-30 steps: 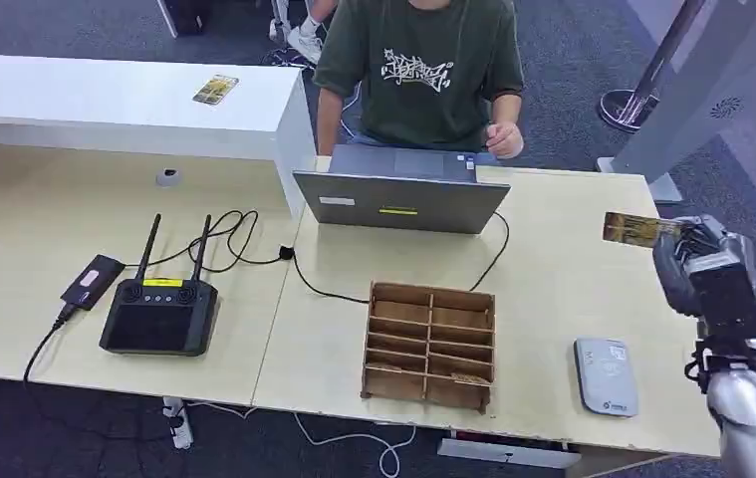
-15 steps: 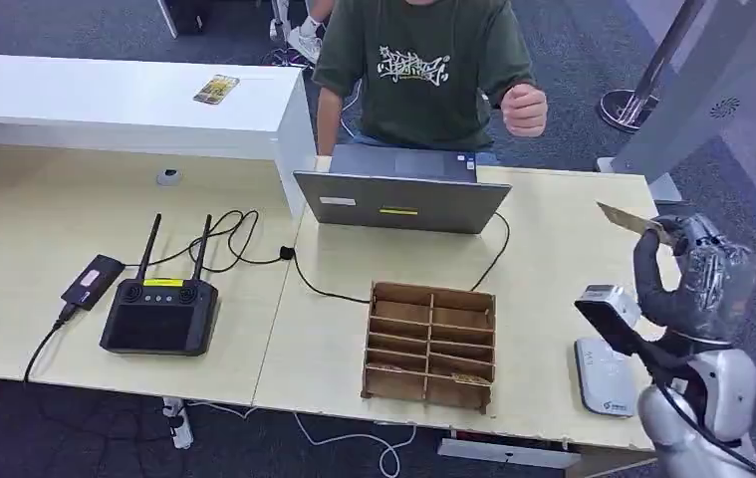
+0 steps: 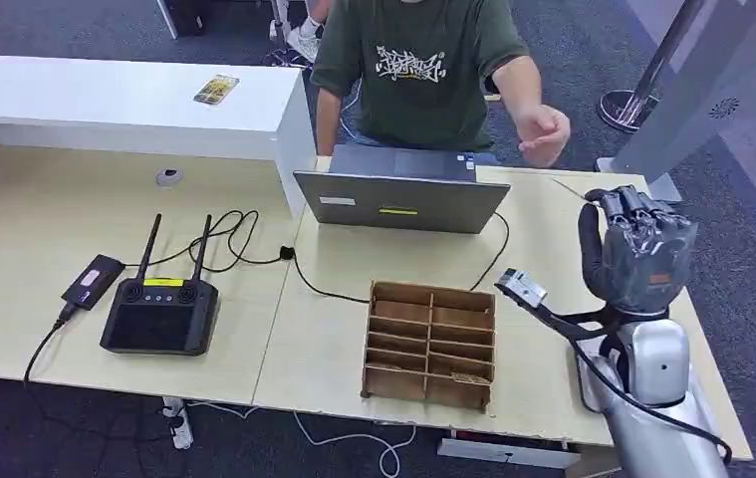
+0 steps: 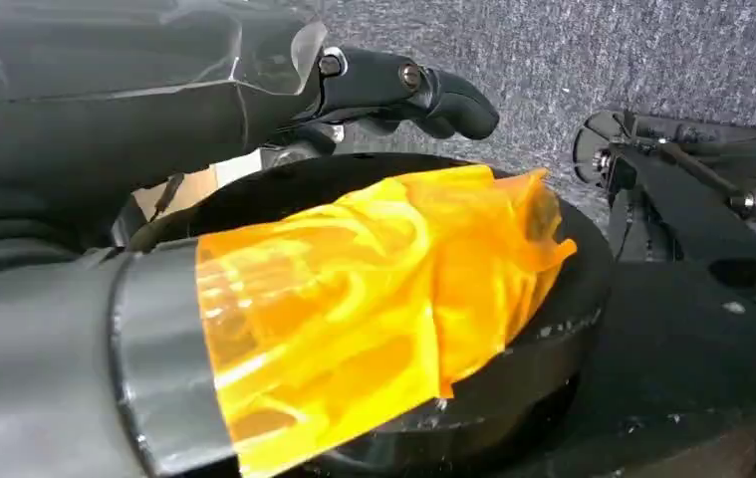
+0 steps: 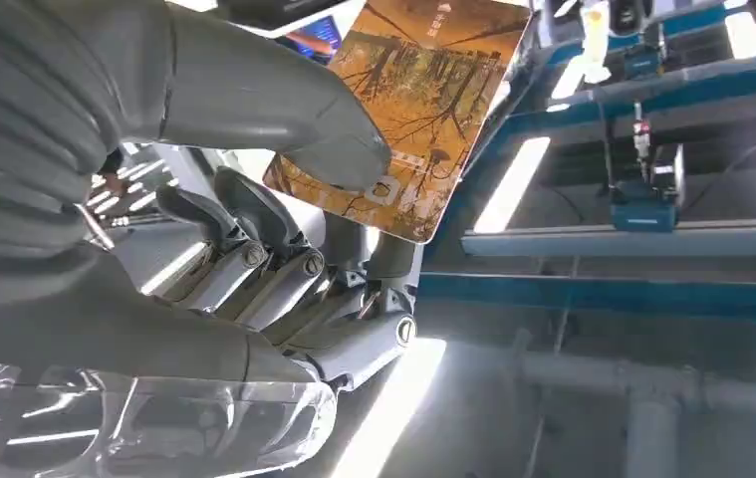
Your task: Pass the card to the sensor for recognition and then transmit it.
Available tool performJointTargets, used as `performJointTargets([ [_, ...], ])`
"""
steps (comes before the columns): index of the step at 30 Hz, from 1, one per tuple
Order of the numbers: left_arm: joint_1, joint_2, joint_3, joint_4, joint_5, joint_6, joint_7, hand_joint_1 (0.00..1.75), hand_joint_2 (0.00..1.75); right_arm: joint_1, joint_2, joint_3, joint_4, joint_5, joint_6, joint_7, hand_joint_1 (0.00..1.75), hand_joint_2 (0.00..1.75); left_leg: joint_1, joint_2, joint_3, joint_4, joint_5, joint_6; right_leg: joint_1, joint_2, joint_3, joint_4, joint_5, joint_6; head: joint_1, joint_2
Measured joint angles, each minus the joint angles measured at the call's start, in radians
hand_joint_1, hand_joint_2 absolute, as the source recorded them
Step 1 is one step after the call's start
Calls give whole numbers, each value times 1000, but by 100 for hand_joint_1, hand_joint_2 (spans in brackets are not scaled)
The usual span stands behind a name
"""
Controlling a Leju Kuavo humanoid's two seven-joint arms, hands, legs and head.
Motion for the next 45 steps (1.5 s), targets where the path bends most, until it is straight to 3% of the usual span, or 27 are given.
performJointTargets([
  [17,-11,-5,-60,0,-44,-2,30,0,0,-297,146,162,258,10,57,72,175,175,0,0,0,0,1,-1,0,1,0,0,1,0,0,0],
  [29,-19,-5,-103,0,-80,-11,44,0,0,-484,226,215,511,53,81,127,175,175,0,-1,0,0,2,-2,0,0,0,1,1,-1,0,0],
  [39,-28,-4,-142,0,-116,-23,66,0,0,-640,294,291,771,92,130,248,175,175,0,-1,1,0,2,-2,0,0,0,1,2,-2,0,0],
  [45,-42,9,-160,0,-128,-56,88,0,0,-693,313,331,890,89,152,288,175,175,0,-1,0,0,3,-3,0,0,0,1,2,-2,0,0],
])
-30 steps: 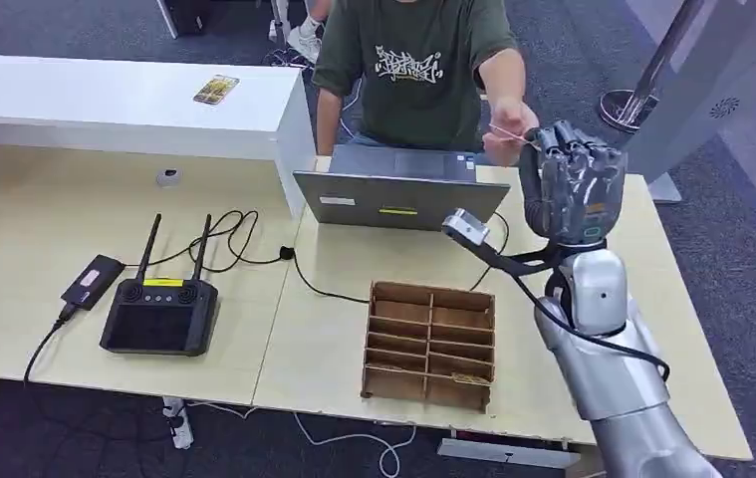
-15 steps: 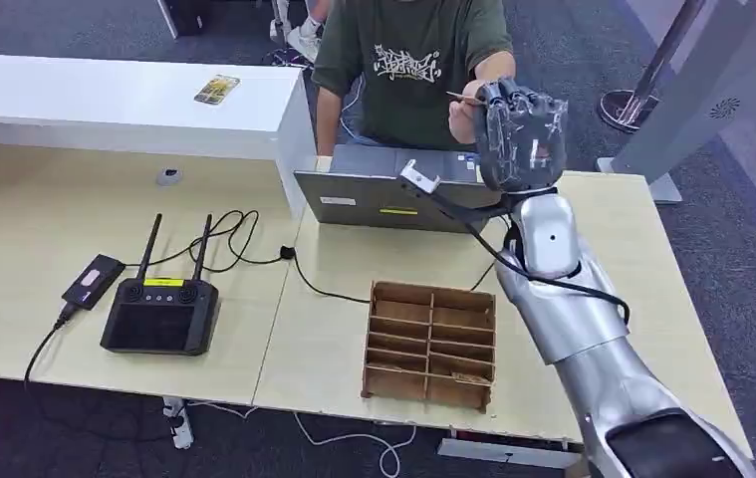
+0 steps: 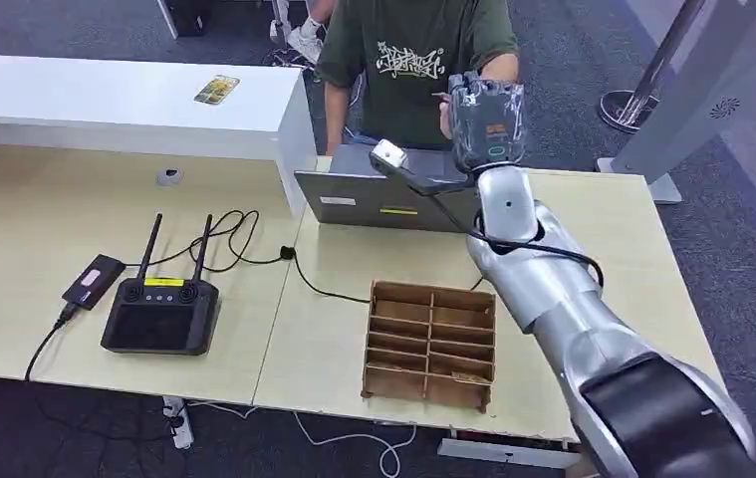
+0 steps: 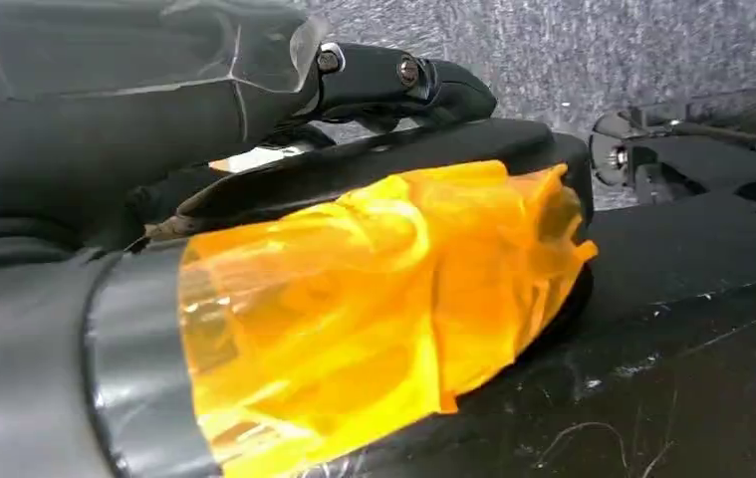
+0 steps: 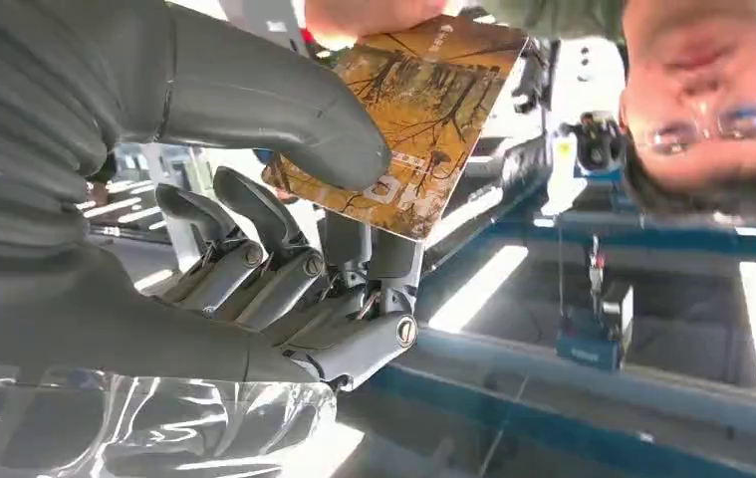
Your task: Pass the card to the sensor for recognition and then transmit it.
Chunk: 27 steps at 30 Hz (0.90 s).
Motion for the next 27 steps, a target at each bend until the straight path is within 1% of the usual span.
performJointTargets([
  [5,-2,0,-5,0,0,-1,6,0,0,-13,6,1,47,-10,-2,-1,175,175,0,0,0,0,0,0,0,0,0,0,0,0,0,0],
  [15,-3,0,-13,0,-2,0,8,0,0,-13,8,1,76,-19,-5,-4,175,175,0,0,0,0,0,0,0,0,0,0,0,0,0,0],
  [16,-3,0,-13,0,-2,0,8,0,0,-13,8,2,77,-19,-5,-4,31,175,0,0,0,0,0,0,0,0,0,0,0,0,0,0],
  [17,-3,0,-13,0,-2,0,8,0,0,-13,8,2,79,-19,-5,-4,0,175,0,0,0,0,0,0,0,0,0,0,0,0,0,0],
  [21,-3,0,-16,0,-2,0,8,0,0,-13,8,1,81,-19,-16,-13,0,175,0,0,0,0,0,0,0,0,0,0,0,0,0,0],
  [27,-4,-3,-19,0,-2,11,5,0,0,-13,8,-4,81,-18,-14,-19,0,175,0,0,0,0,0,0,0,0,0,0,0,0,0,0],
])
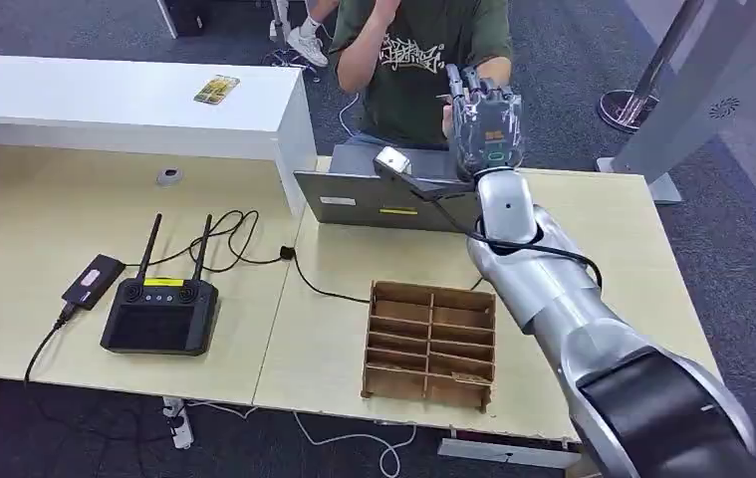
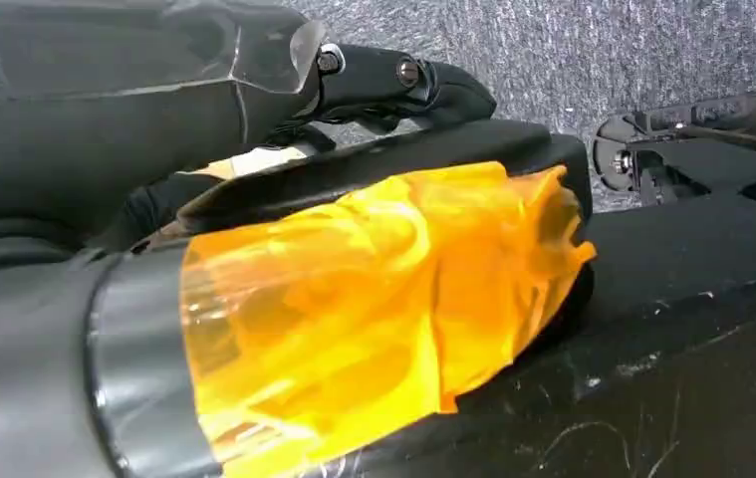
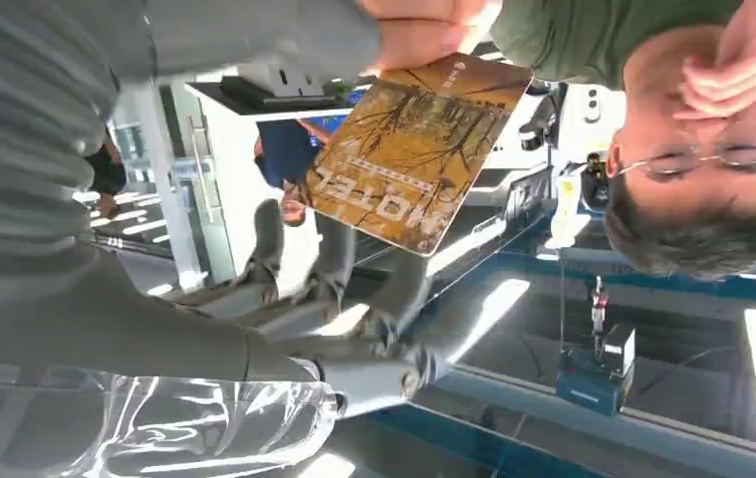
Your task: Pass the card to the sensor for recognition and then transmit it.
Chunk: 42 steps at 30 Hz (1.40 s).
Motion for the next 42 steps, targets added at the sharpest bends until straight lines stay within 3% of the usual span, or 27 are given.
performJointTargets([
  [20,-1,1,-1,0,6,5,-4,0,0,-6,11,-23,10,10,-5,-6,0,175,0,0,0,0,0,0,0,0,0,0,0,0,0,0],
  [24,2,-6,-1,0,12,21,-17,0,0,6,13,-38,-1,-38,-90,-42,0,175,0,0,0,0,0,0,0,0,0,0,0,0,0,0],
  [27,4,-6,0,0,26,24,-28,0,0,57,12,-62,-78,-45,-135,-69,0,175,0,0,0,0,0,0,0,0,0,0,0,0,0,0],
  [42,10,-6,3,0,66,33,-50,0,0,278,0,-160,-462,-69,-144,-172,0,175,0,1,0,0,0,0,0,1,-1,0,0,0,0,0],
])
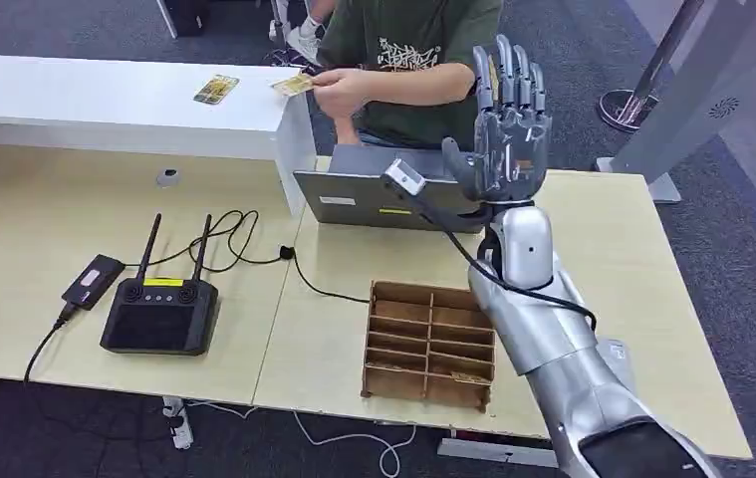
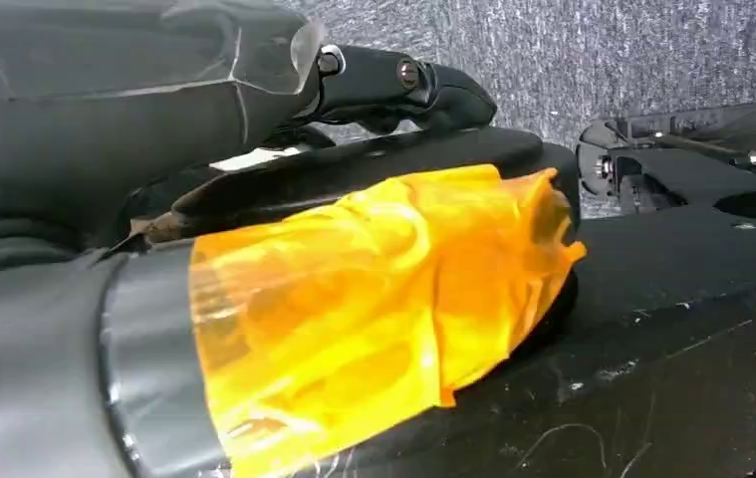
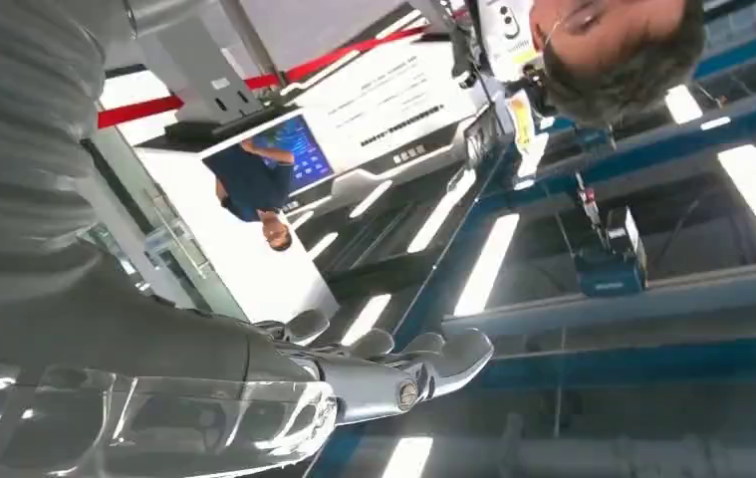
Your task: Pass the card to the sensor for recognition and then transmit it.
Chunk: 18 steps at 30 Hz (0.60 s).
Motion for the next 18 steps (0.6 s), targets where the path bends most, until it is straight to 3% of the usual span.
performJointTargets([
  [11,6,1,29,0,38,8,-13,0,0,128,-41,-34,-199,-166,0,-79,0,175,0,0,0,0,0,0,0,0,0,0,0,0,0,0],
  [18,12,2,56,0,63,17,-24,0,0,264,-61,-83,-333,-264,0,-127,0,175,0,0,0,0,0,0,0,0,0,0,0,0,0,0],
])
